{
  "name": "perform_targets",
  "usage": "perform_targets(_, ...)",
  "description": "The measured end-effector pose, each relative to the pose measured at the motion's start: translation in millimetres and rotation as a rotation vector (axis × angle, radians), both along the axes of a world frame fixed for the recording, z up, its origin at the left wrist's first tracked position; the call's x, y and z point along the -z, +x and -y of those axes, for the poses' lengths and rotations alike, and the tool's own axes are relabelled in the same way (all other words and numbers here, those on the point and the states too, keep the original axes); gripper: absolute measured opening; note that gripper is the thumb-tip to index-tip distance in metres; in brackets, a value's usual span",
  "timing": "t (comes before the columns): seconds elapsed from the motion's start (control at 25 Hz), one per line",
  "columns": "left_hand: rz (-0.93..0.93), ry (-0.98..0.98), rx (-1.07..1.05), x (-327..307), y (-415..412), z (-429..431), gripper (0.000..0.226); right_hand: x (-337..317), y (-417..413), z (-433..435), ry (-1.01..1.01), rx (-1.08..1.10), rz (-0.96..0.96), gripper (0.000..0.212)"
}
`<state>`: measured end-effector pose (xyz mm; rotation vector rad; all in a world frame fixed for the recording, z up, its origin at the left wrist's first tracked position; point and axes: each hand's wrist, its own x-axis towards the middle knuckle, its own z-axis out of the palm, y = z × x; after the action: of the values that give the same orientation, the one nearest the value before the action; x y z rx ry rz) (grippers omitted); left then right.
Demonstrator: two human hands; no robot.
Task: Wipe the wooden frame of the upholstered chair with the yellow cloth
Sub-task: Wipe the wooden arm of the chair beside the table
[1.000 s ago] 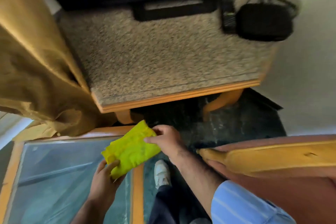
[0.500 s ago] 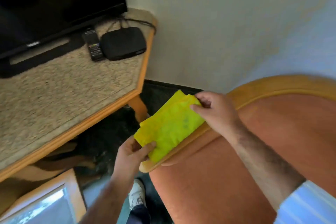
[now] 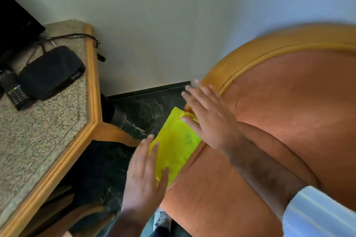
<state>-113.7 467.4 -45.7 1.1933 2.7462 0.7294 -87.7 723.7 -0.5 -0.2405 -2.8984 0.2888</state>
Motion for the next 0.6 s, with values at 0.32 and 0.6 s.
perform_targets(0.32, -0.193, -0.346, 0.320, 34.8, -24.7, -51.0, 0.076, 11.5, -52.6, -65.3, 0.297, 0.094, 0.118, 0.074)
perform_targets(0.6, -0.257, -0.451, 0.395, 44.4, -16.4, 29.8, 0.070, 22.6, -51.6, -69.6, 0.278, 0.074, -0.015, 0.068)
